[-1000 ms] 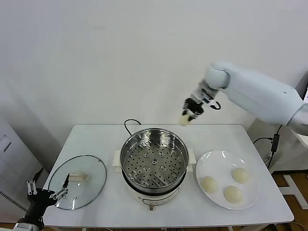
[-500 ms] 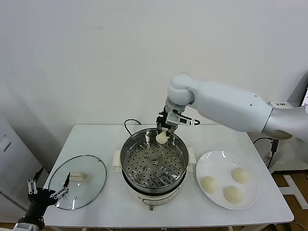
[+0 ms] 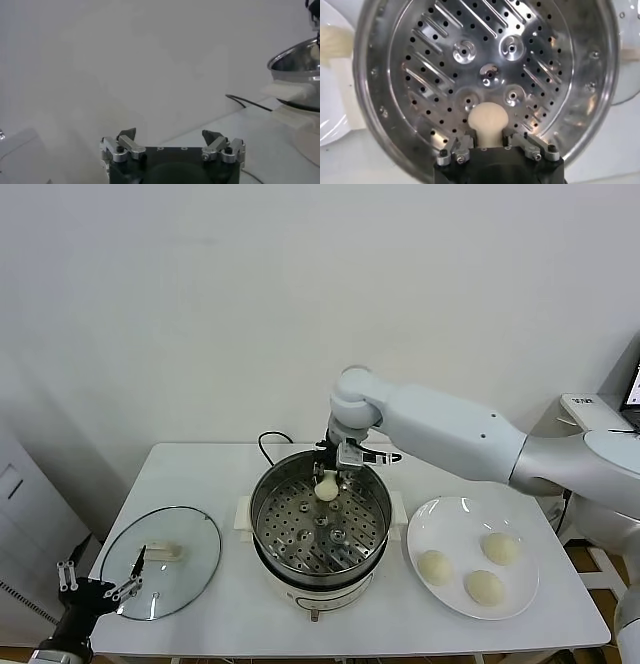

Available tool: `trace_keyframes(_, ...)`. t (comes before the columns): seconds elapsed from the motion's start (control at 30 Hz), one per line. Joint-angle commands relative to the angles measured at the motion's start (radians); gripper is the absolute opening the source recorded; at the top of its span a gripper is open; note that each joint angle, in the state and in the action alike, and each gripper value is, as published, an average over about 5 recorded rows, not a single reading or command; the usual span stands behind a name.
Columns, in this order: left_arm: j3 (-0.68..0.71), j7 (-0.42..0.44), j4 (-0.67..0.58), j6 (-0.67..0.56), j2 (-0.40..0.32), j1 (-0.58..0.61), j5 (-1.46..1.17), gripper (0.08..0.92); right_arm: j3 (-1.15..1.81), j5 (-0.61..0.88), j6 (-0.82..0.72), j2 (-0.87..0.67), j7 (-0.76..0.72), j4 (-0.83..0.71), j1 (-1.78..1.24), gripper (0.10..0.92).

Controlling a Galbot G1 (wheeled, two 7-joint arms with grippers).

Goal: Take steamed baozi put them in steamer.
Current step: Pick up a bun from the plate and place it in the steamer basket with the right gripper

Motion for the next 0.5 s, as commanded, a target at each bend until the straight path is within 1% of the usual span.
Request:
trace_keyframes(0.03, -0.002, 0.001, 0.011, -0.007, 0.001, 0.001, 0.0, 0.823, 0.022, -0.031, 0.037, 0.015, 0.009, -0.022, -0.036, 0.548)
trace_keyframes(0.17, -0.003, 0.001, 0.01, -0.007, 0.001, 0.0, 0.0, 0.823, 0.035, 0.044, 0.019, -0.001, 0.001, -0.015, 0.018, 0.661)
trace_keyframes(0.27, -0.003, 0.001, 0.008, -0.006, 0.002, -0.002, 0.0, 0.823, 0.044, 0.174, -0.033, -0.029, -0.015, -0.022, 0.093, 0.746)
trace_keyframes(0.3, -0.003, 0.001, 0.008, -0.005, 0.003, -0.003, 0.0, 0.823, 0.04, 0.243, -0.066, -0.042, -0.018, -0.03, 0.125, 0.773)
trace_keyframes(0.37, -0.001, 0.001, 0.007, -0.005, 0.003, -0.004, 0.001, 0.823, -0.001, 0.419, -0.171, -0.079, -0.013, -0.048, 0.2, 0.803)
trace_keyframes(0.5, 0.001, 0.001, 0.003, -0.005, 0.003, -0.004, 0.003, 0.823, -0.217, 0.863, -0.506, -0.174, 0.042, -0.085, 0.397, 0.821)
